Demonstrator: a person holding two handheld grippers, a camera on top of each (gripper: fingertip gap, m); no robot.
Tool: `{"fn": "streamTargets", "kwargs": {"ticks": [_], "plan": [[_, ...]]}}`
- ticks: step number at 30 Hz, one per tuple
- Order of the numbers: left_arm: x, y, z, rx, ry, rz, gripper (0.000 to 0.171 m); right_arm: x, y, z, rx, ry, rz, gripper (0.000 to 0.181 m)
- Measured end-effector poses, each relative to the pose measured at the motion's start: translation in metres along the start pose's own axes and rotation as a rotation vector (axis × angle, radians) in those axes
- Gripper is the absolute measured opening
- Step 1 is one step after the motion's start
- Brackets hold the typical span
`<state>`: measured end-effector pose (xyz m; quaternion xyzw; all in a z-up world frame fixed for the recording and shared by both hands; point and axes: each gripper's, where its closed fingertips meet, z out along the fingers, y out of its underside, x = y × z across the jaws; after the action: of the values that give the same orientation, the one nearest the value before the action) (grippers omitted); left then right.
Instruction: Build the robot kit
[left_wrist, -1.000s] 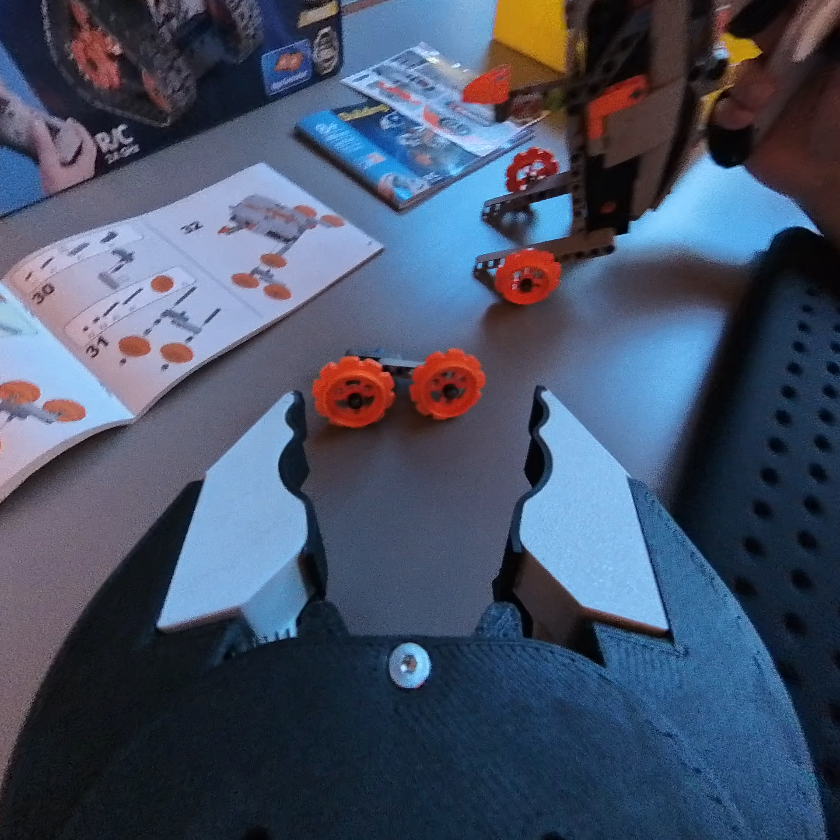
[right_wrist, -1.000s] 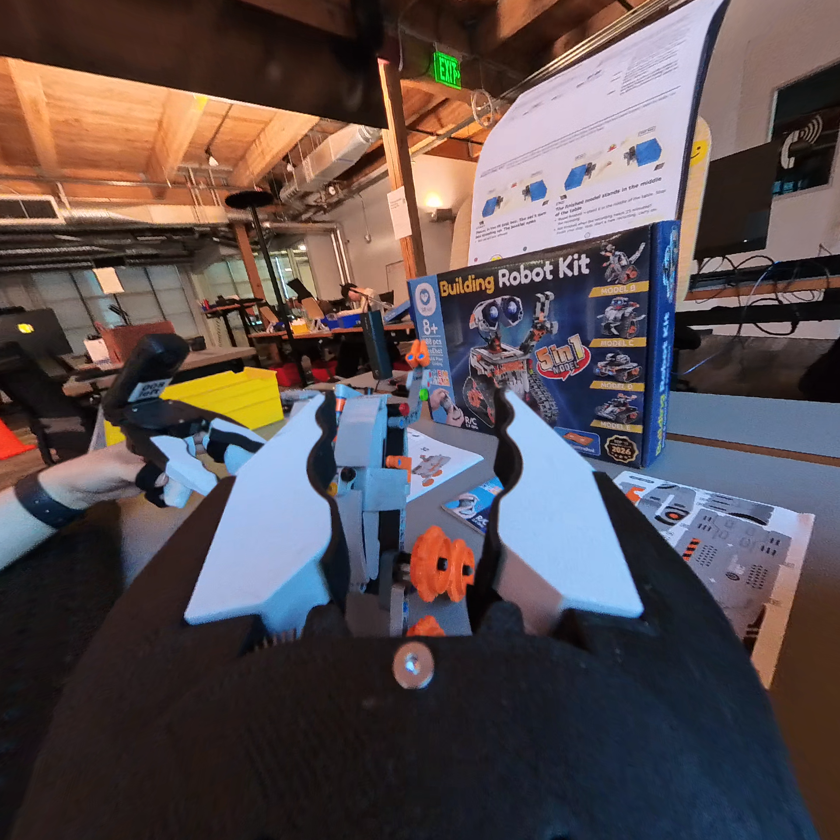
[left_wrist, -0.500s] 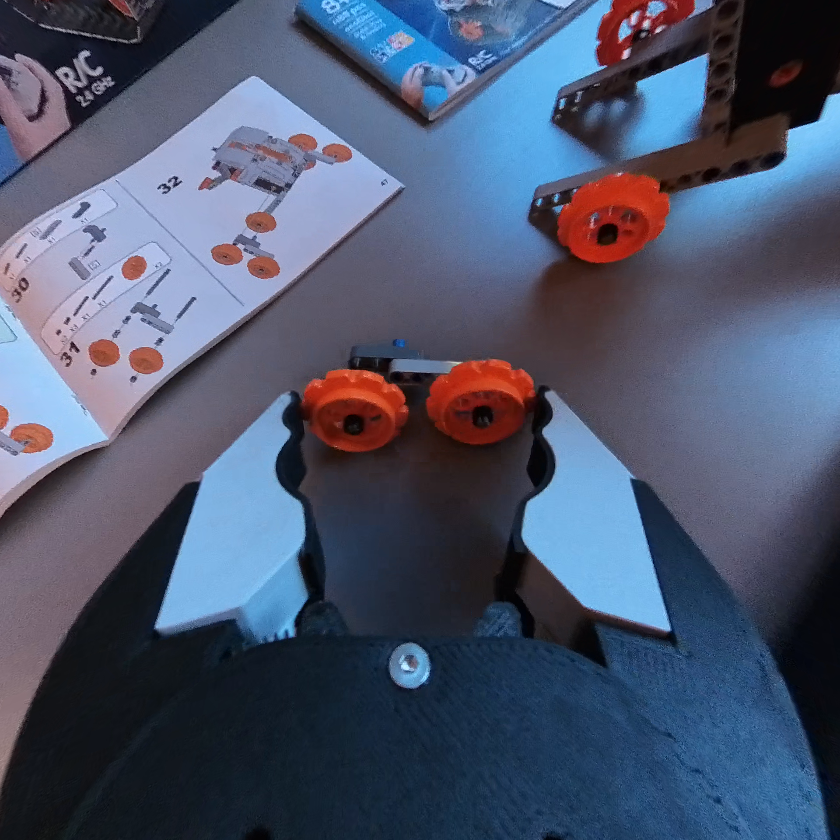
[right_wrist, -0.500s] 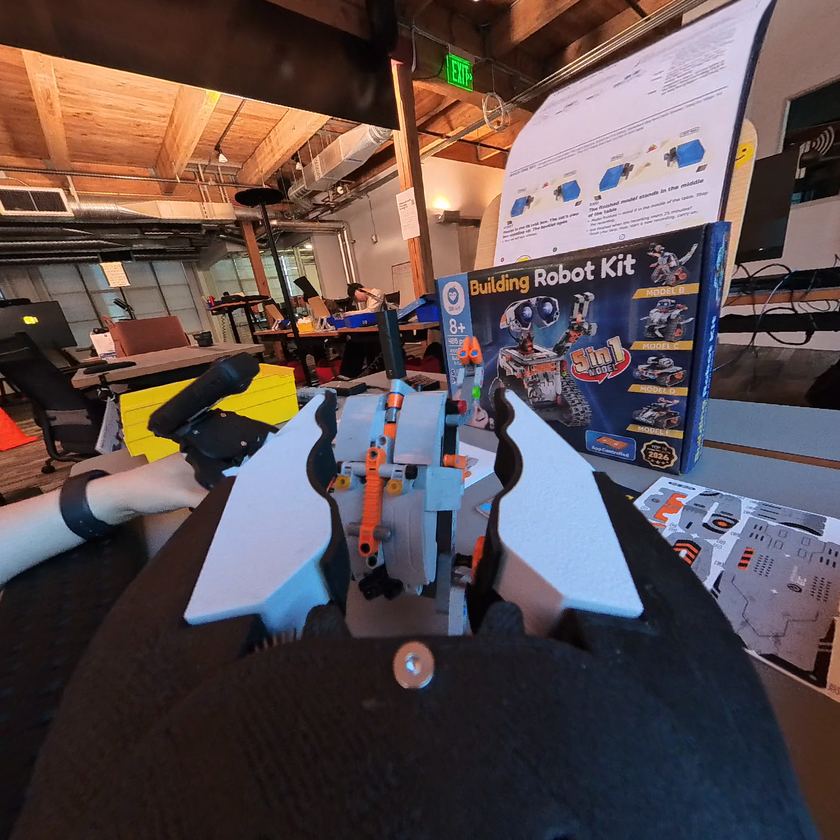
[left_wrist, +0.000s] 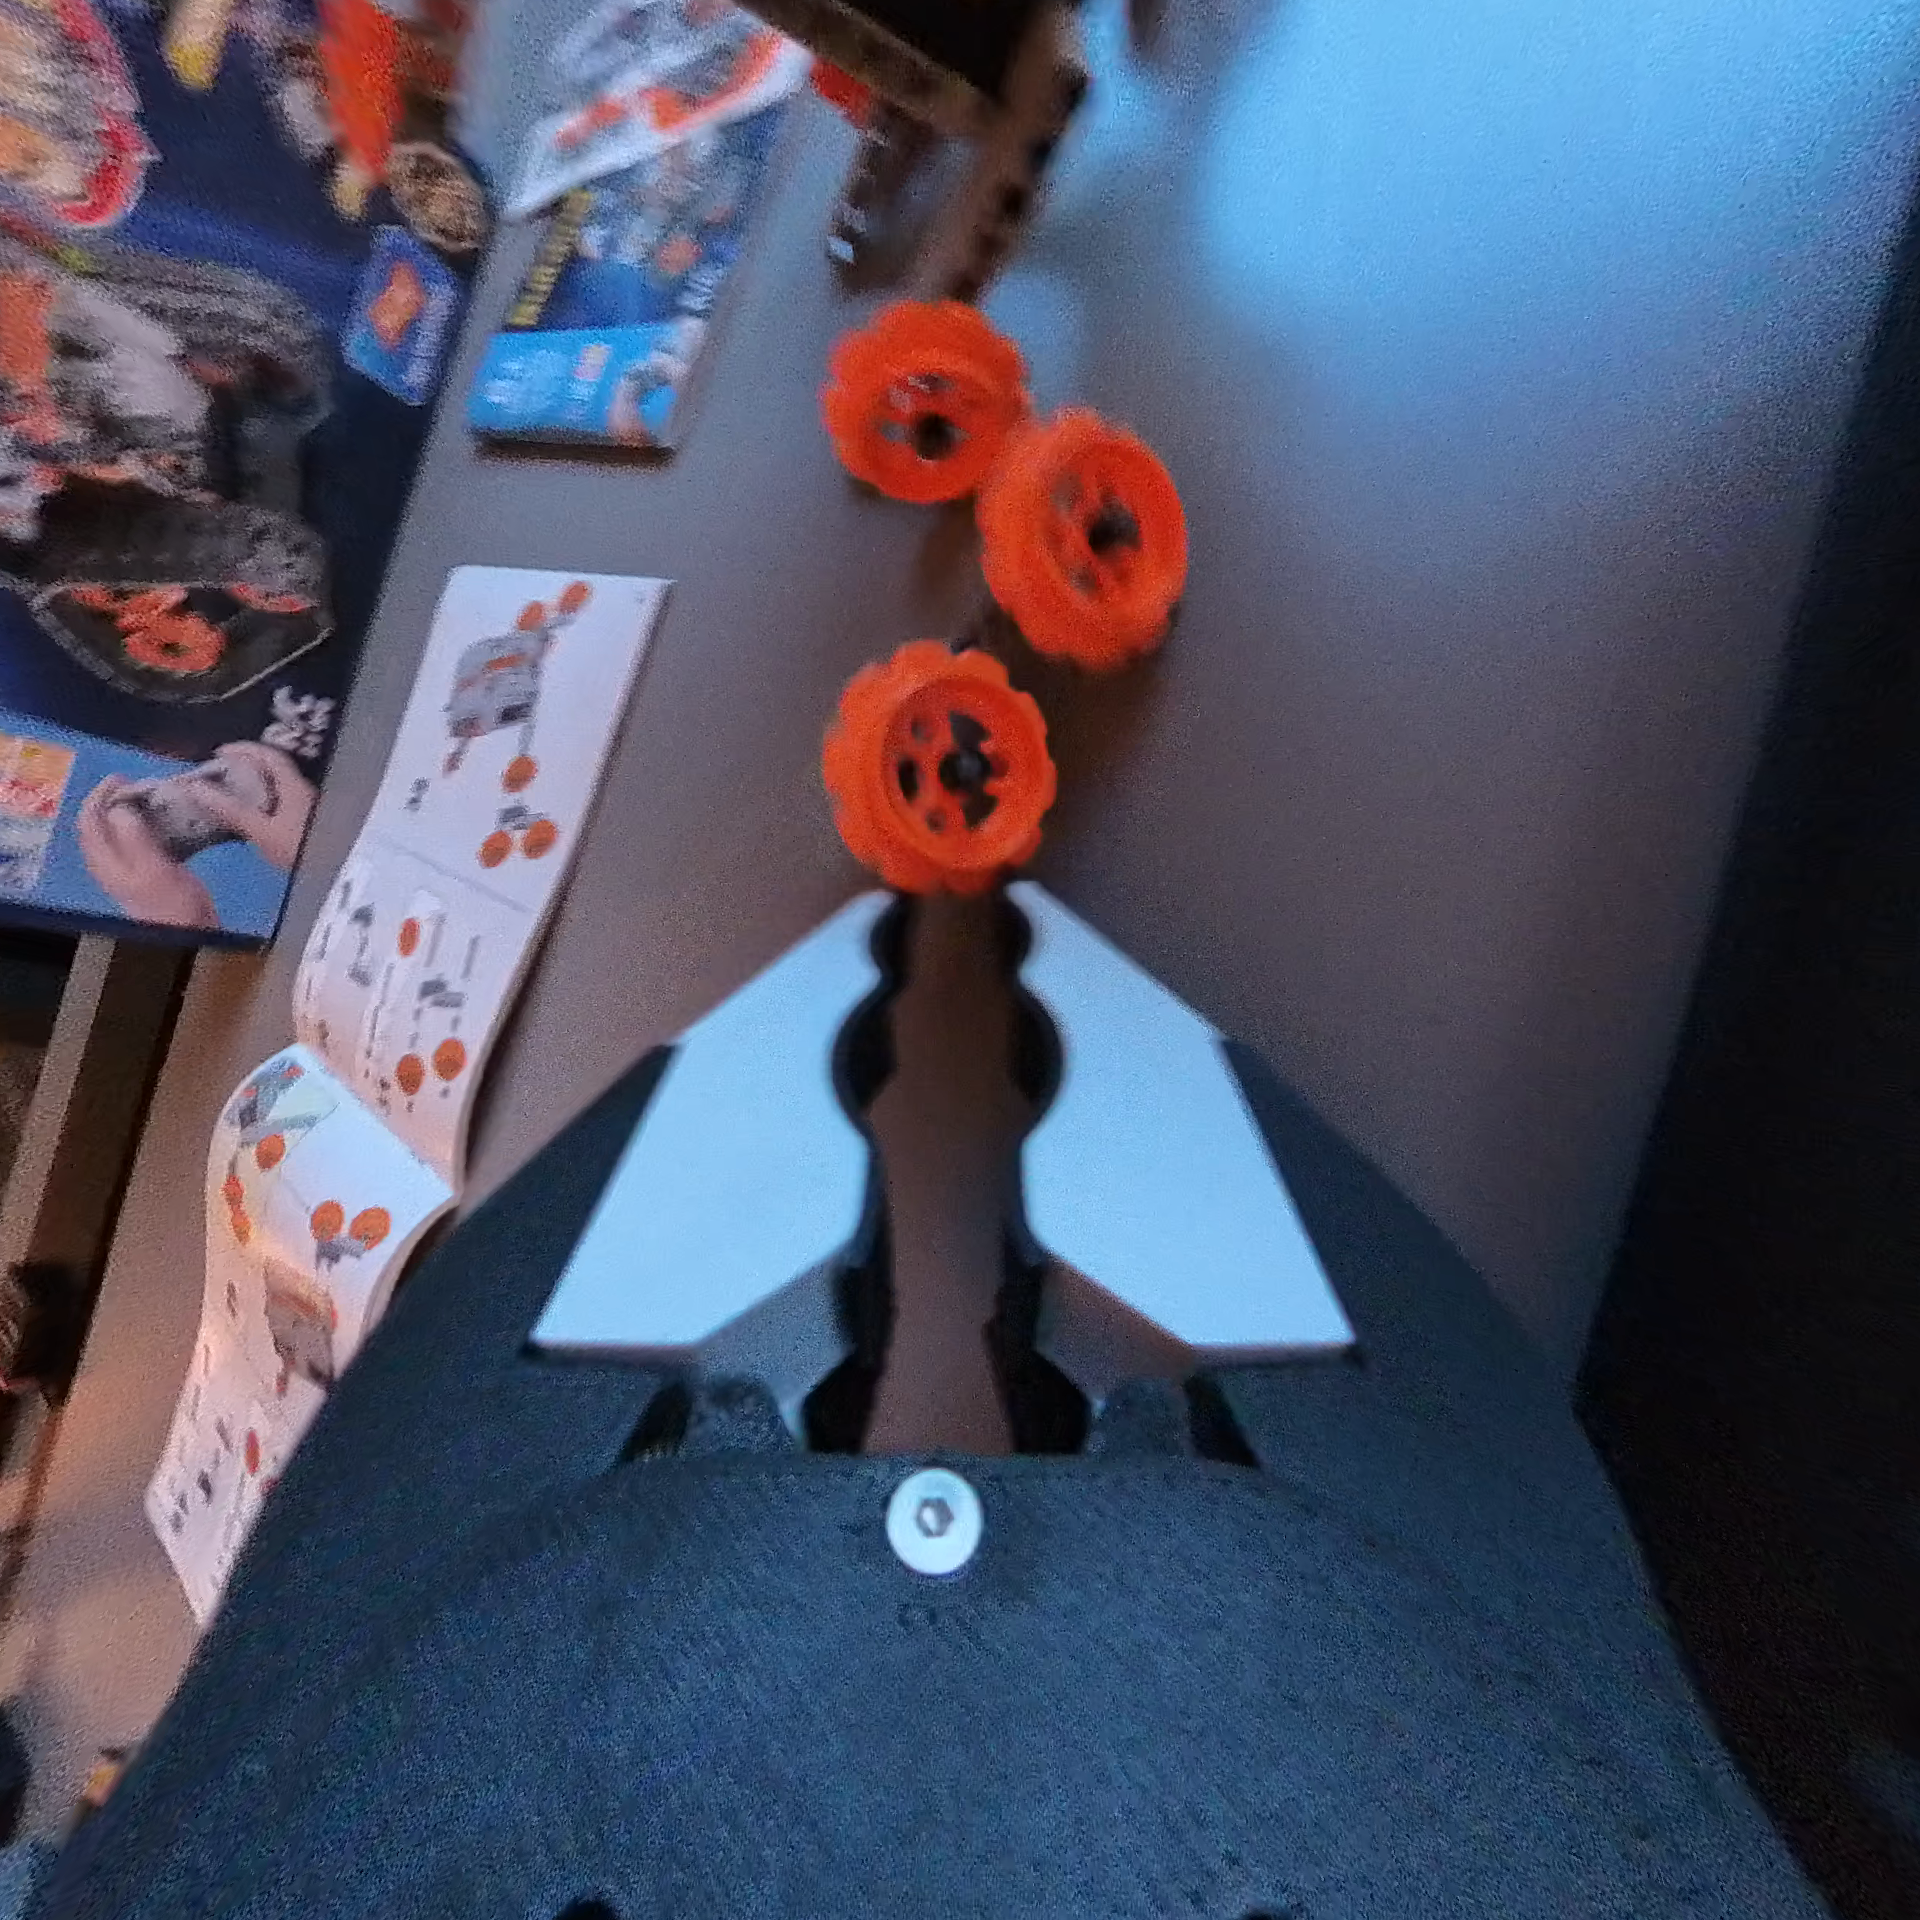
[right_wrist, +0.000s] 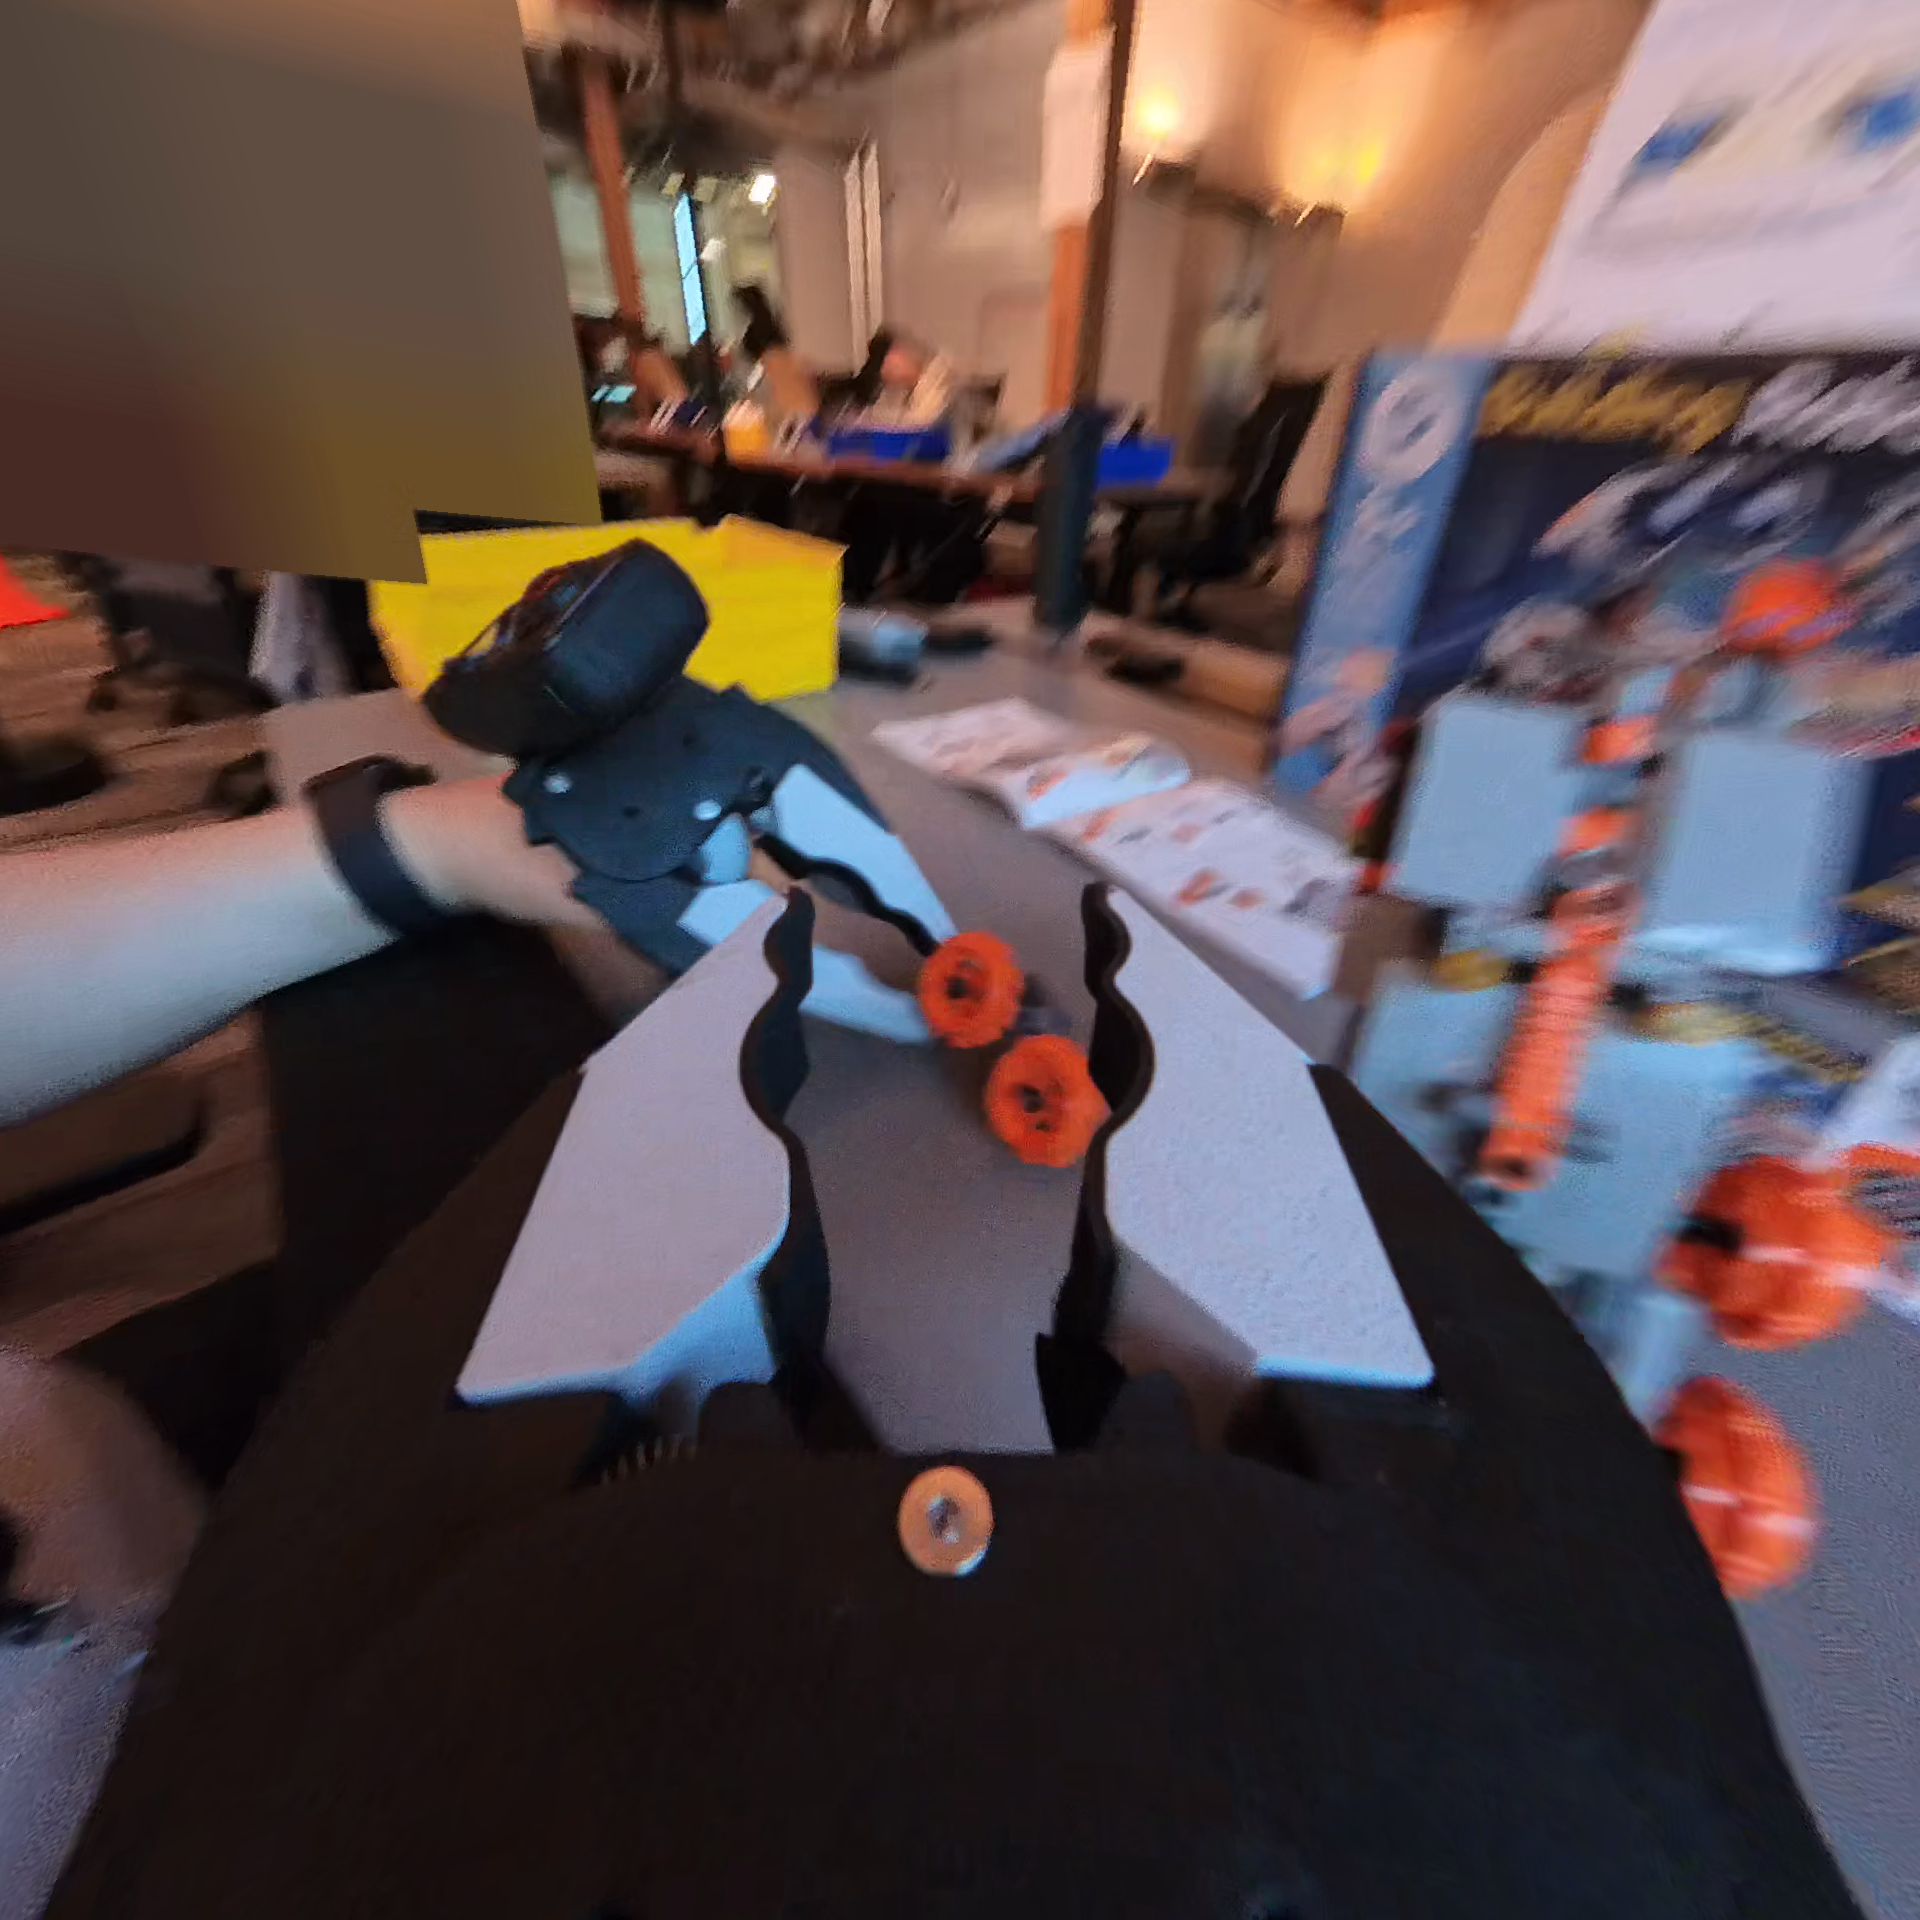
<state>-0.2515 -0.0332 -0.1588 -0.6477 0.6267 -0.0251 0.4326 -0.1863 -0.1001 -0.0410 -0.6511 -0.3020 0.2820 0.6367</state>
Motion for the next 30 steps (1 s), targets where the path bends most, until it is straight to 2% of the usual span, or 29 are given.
{"fn": "streamTargets", "kwargs": {"ticks": [1, 3, 4, 7, 9, 12, 14, 17, 19, 21, 23, 26, 27, 30], "plan": [[0.004, 0.002, 0.002, -0.012, 0.0, 0.049, 0.0, -0.009, 0.01, 0.008, -0.051, -0.048, 0.055, 0.048], [0.0, -0.001, 0.004, -0.011, -0.073, 0.097, 0.005, -0.014, 0.023, 0.019, -0.136, -0.101, 0.123, 0.048], [0.001, 0.0, 0.005, -0.021, -0.079, 0.092, 0.0, -0.011, 0.024, 0.022, -0.156, -0.104, 0.127, 0.047], [0.001, 0.0, 0.004, -0.018, -0.049, 0.004, 0.0, -0.009, 0.029, 0.025, -0.212, -0.131, 0.165, 0.047], [-0.002, 0.002, 0.002, -0.006, -0.026, -0.075, 0.007, -0.009, 0.037, 0.025, -0.277, -0.142, 0.168, 0.047], [0.0, 0.002, 0.0, 0.019, 0.061, -0.225, 0.014, -0.001, 0.05, 0.024, -0.372, -0.096, 0.024, 0.046], [0.006, -0.002, -0.001, 0.043, 0.145, -0.313, 0.027, 0.007, 0.056, 0.026, -0.446, -0.059, -0.105, 0.046], [0.019, -0.01, -0.003, 0.068, 0.289, -0.428, 0.044, 0.012, 0.075, 0.03, -0.639, -0.07, -0.275, 0.047], [0.022, -0.017, 0.0, 0.091, 0.349, -0.492, 0.044, 0.018, 0.082, 0.029, -0.735, -0.054, -0.391, 0.046], [0.023, -0.024, 0.003, 0.112, 0.41, -0.555, 0.041, 0.023, 0.083, 0.029, -0.756, -0.035, -0.436, 0.046], [0.026, -0.033, 0.005, 0.129, 0.495, -0.621, 0.037, 0.019, 0.082, 0.029, -0.726, -0.052, -0.365, 0.046], [0.026, -0.04, 0.007, 0.141, 0.569, -0.713, 0.013, 0.019, 0.081, 0.027, -0.671, -0.049, -0.264, 0.046], [0.026, -0.039, 0.008, 0.13, 0.583, -0.734, 0.012, 0.019, 0.082, 0.025, -0.664, -0.043, -0.251, 0.046], [0.027, -0.04, 0.003, 0.142, 0.588, -0.652, 0.012, 0.02, 0.085, 0.018, -0.664, -0.032, -0.255, 0.046]]}}
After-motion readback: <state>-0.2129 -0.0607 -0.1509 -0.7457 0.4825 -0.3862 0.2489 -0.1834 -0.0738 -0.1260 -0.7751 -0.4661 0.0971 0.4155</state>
